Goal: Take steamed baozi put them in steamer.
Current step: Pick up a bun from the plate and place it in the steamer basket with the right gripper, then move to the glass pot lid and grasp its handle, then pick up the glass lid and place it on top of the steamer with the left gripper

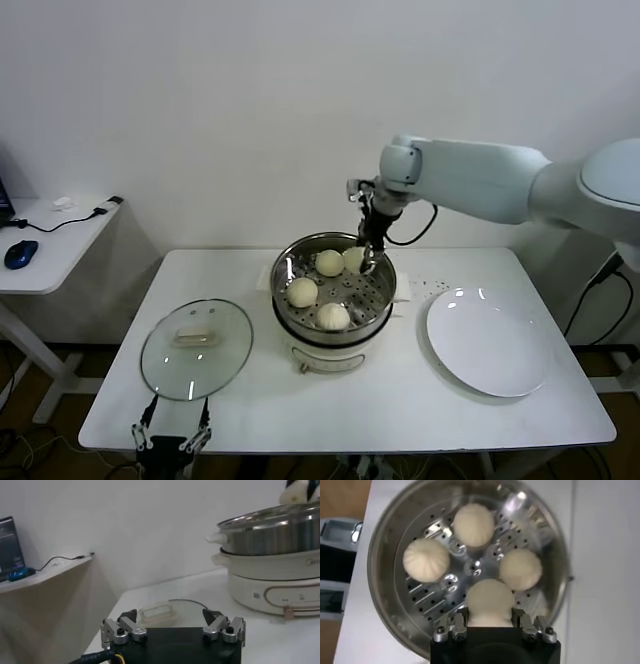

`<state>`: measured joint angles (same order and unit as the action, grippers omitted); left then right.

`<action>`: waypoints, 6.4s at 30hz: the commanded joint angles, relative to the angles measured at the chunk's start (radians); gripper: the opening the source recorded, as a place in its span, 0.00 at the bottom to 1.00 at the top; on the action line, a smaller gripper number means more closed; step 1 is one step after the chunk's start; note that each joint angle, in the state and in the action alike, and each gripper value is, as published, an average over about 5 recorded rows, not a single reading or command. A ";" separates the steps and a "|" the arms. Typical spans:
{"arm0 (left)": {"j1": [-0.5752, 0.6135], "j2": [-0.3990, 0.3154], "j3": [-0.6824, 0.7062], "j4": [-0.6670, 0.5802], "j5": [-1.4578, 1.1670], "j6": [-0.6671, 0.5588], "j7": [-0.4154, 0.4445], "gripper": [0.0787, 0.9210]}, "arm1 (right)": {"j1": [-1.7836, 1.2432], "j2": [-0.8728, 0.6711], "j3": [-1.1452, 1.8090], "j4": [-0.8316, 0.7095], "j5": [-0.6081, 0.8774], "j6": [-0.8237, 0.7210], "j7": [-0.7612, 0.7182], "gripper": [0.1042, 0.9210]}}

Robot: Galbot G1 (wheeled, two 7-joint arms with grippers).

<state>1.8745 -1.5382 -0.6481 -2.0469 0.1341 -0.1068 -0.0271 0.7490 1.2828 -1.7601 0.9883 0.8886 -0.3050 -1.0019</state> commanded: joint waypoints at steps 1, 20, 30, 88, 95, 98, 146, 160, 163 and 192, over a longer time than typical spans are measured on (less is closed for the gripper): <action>-0.003 0.000 0.002 0.014 -0.003 0.000 0.000 0.88 | -0.071 0.029 -0.079 0.018 0.011 -0.017 0.043 0.57; -0.003 0.009 -0.001 0.019 0.000 0.000 -0.004 0.88 | -0.084 0.041 -0.031 -0.043 0.012 -0.013 0.031 0.77; 0.000 0.009 0.001 0.006 0.011 0.001 -0.004 0.88 | 0.007 -0.058 0.019 -0.001 0.010 0.026 -0.013 0.88; -0.265 0.161 -0.048 0.093 1.328 0.111 -0.016 0.88 | -1.941 -0.340 2.243 0.619 -0.283 0.403 0.828 0.88; -0.354 0.150 0.034 0.234 1.463 0.281 -0.035 0.88 | -1.968 -0.322 2.261 0.581 -0.333 0.408 0.840 0.88; -0.402 0.148 0.073 0.291 1.446 0.334 -0.044 0.88 | -1.977 -0.321 2.272 0.575 -0.343 0.408 0.846 0.88; -0.725 0.156 0.129 0.669 1.245 0.315 -0.127 0.82 | -2.031 -0.262 2.346 0.523 -0.467 0.465 0.838 0.88; -0.711 0.166 0.123 0.648 1.225 0.293 -0.121 0.33 | -2.022 -0.254 2.352 0.497 -0.493 0.478 0.828 0.88; -0.695 0.174 0.120 0.615 1.206 0.291 -0.120 0.23 | -2.020 -0.255 2.354 0.496 -0.493 0.479 0.827 0.88; -0.605 0.496 0.252 -0.175 1.204 0.796 0.323 0.08 | -1.916 -0.260 2.320 0.404 -0.520 0.487 0.828 0.88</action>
<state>1.3924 -1.1495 -0.5362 -1.9976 1.2886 0.4691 0.0492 -1.2028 1.0205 0.5729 1.4223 0.3809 0.1822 -0.1771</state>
